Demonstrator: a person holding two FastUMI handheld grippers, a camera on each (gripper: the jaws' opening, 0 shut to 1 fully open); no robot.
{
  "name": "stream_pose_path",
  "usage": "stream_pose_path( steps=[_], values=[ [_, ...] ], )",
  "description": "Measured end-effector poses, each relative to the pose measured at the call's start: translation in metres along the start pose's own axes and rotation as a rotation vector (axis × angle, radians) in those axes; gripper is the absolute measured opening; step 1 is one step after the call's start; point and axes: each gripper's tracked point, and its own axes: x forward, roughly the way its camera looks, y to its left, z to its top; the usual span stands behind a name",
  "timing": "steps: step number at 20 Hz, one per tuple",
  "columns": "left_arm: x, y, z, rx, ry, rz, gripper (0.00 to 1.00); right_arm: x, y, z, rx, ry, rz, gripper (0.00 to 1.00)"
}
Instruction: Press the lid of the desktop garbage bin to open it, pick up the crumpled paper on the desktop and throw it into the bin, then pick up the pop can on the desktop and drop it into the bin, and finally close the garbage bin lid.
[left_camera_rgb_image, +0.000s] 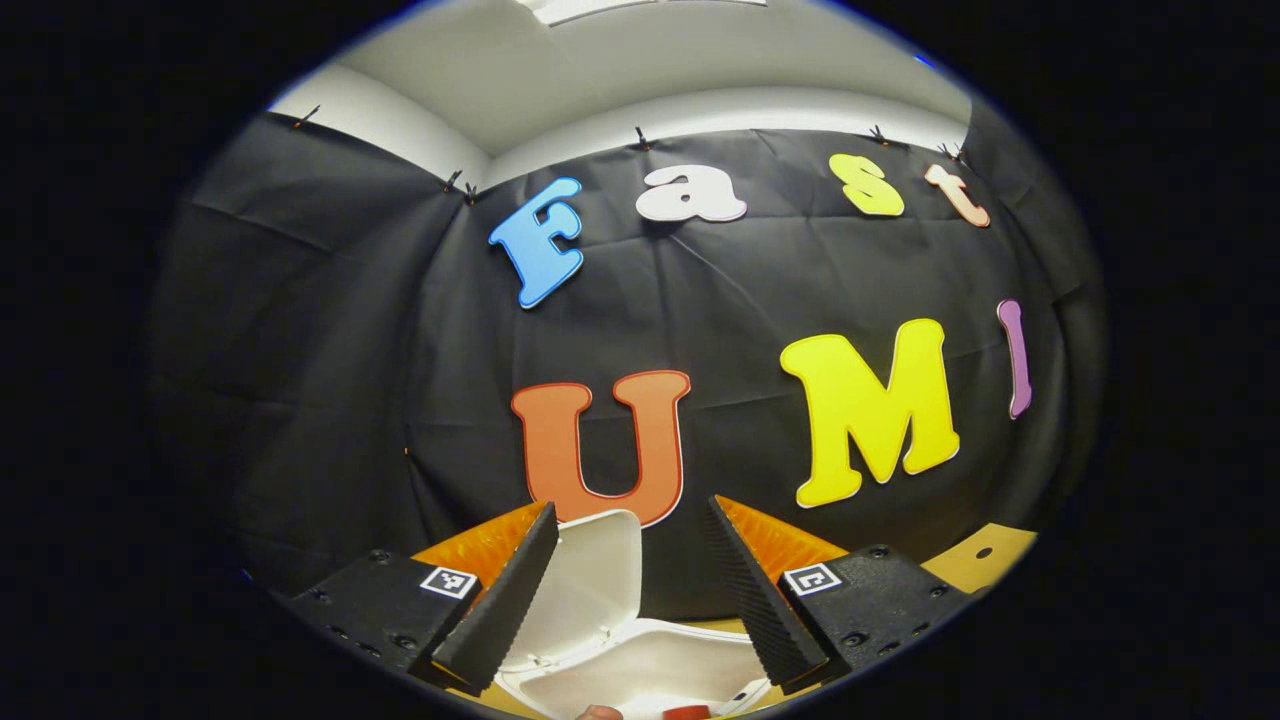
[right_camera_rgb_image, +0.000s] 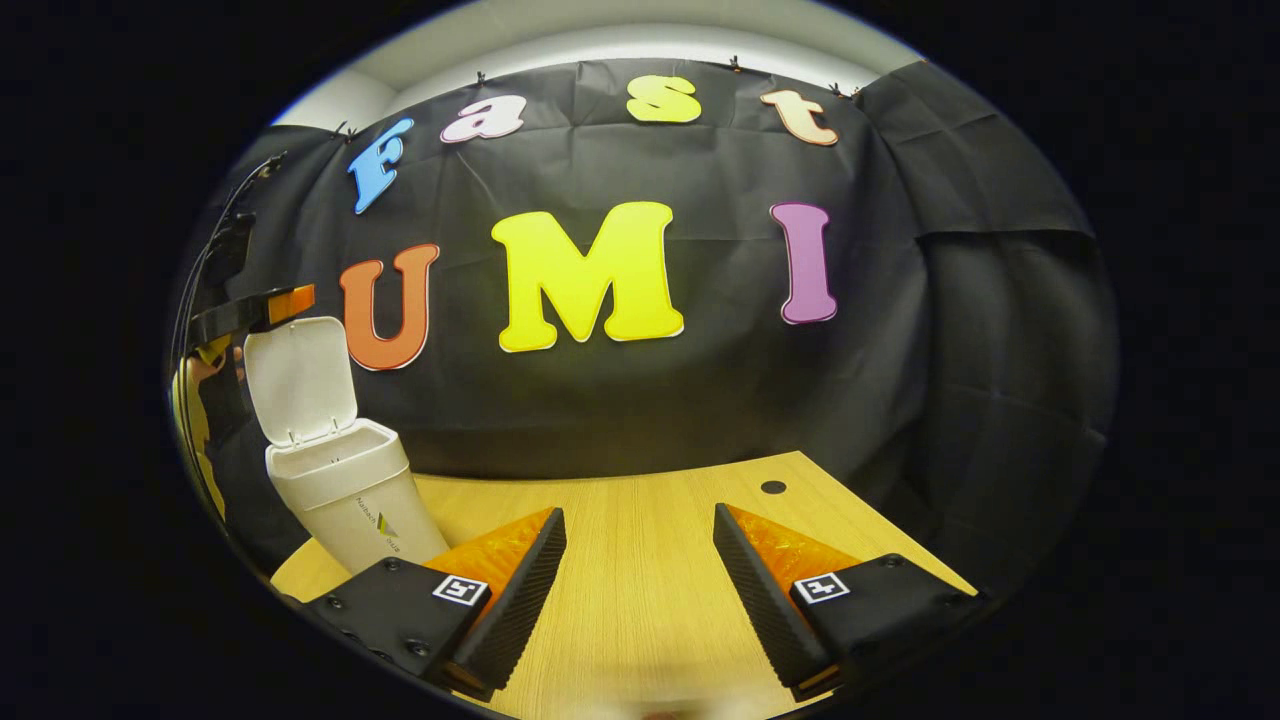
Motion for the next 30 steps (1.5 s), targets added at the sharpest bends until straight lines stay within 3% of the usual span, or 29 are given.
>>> stream_pose_path(
  steps=[4,11,18,24,30],
  values=[
    [0.021,0.018,0.004,-0.005,0.01,0.021,0.96,0.0,0.001,0.0,0.002,0.001,0.0,0.95],
    [0.055,0.056,-0.017,-0.102,0.103,0.083,0.98,0.001,-0.004,-0.005,0.022,0.02,-0.016,0.95],
    [0.059,0.068,-0.043,-0.179,0.187,0.117,0.98,0.004,-0.001,-0.009,0.03,0.036,-0.014,0.95],
    [0.041,0.043,-0.04,-0.22,0.19,0.071,0.98,0.004,0.002,-0.013,0.029,0.048,0.008,0.95],
    [0.005,-0.005,-0.053,-0.186,0.203,0.008,0.96,0.003,-0.002,-0.017,0.043,0.065,0.022,0.95]
  ],
)
